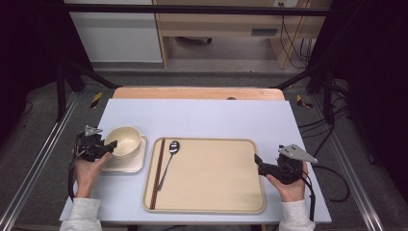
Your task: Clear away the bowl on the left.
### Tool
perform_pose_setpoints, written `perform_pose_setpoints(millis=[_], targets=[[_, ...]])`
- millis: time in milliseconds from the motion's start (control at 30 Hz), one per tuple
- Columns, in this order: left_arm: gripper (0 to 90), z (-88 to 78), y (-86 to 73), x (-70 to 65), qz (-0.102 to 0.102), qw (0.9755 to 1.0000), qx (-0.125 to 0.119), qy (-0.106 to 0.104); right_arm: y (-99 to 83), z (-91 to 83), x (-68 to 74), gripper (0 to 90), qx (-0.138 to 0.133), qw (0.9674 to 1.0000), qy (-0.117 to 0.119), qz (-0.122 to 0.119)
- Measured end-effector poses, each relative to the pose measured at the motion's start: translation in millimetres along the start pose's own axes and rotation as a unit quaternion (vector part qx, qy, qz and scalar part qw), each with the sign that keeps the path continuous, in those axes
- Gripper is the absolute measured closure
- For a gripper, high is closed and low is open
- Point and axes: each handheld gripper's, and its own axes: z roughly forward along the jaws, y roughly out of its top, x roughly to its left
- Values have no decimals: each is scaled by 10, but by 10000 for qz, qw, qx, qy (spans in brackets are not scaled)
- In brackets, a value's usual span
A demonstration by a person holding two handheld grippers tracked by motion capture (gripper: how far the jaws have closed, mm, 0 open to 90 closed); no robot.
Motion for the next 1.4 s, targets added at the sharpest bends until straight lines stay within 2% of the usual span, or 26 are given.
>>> perform_pose_setpoints(millis=[67,367,633,733,833,1000,1200,1400], targets=[[650,9,-1,5,-62,10000,-28,-35,0,1,3,66,9,10000,14,17],[778,31,17,3,-134,9997,7,188,-2,8,8,66,17,10000,18,14],[813,-12,12,26,-300,9995,-83,56,-2,8,8,66,18,10000,16,15],[824,-76,25,4,-263,9994,-238,23,-2,7,8,66,20,10000,17,9],[828,-123,39,-47,-125,9994,-308,114,1,1,8,66,6,10000,22,15],[824,-167,35,-49,-180,9991,-384,25,8,-15,7,66,-16,10000,13,19],[820,-212,37,-71,-125,9988,-458,93,10,-18,5,66,-32,10000,10,13],[819,-257,47,-86,-131,9984,-546,47,13,-21,5,66,-39,10000,14,9]])
